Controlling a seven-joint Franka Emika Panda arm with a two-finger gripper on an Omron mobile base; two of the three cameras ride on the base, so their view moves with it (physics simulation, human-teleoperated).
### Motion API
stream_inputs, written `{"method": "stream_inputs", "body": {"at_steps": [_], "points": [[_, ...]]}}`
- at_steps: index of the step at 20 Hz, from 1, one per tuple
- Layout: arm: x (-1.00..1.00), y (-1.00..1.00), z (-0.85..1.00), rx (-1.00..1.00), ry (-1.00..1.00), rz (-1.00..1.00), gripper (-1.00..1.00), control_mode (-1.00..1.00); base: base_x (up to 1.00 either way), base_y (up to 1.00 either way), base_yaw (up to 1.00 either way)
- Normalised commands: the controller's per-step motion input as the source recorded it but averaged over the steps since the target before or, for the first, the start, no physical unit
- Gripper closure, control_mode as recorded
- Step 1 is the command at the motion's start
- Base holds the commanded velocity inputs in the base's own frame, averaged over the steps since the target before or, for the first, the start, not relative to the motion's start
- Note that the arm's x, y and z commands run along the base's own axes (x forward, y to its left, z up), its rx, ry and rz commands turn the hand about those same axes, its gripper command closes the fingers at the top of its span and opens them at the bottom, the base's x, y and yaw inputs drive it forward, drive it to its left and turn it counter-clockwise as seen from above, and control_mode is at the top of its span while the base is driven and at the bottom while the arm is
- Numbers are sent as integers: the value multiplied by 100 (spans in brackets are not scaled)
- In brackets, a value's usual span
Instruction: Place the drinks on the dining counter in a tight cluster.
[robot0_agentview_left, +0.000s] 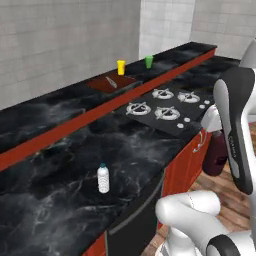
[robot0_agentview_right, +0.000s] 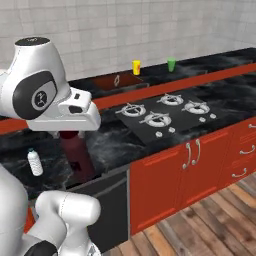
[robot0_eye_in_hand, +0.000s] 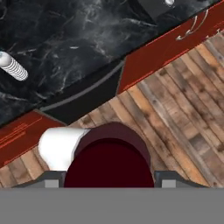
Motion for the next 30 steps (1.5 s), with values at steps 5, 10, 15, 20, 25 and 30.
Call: {"method": "stream_inputs", "body": {"at_steps": [5, 10, 15, 20, 25, 30], "points": [[0, 0, 0, 0, 0, 0, 100, 100, 78, -59, -36], [0, 0, 0, 0, 0, 0, 100, 100, 100, -81, 2], [0, 0, 0, 0, 0, 0, 100, 100, 100, -99, 9], [0, 0, 0, 0, 0, 0, 100, 100, 100, -100, 12], [0, 0, 0, 0, 0, 0, 100, 100, 100, -100, 9], [0, 0, 0, 0, 0, 0, 100, 100, 100, -100, 18]]}}
